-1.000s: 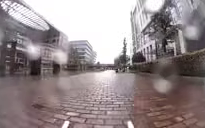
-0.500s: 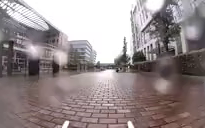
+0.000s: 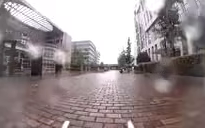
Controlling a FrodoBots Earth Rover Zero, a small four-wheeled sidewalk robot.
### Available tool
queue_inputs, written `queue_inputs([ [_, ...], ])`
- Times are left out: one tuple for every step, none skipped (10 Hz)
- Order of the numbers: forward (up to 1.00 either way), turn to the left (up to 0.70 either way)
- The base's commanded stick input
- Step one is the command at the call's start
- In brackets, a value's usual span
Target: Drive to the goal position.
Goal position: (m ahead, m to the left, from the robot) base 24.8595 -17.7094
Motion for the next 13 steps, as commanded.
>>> queue_inputs([
  [0.70,0.00],
  [0.70,0.00],
  [0.70,0.00],
  [0.70,0.00],
  [0.70,0.00],
  [0.70,0.00],
  [0.70,-0.01],
  [0.70,-0.07],
  [0.70,-0.13],
  [0.70,-0.14],
  [0.70,-0.14],
  [0.70,-0.14],
  [0.70,-0.14],
])
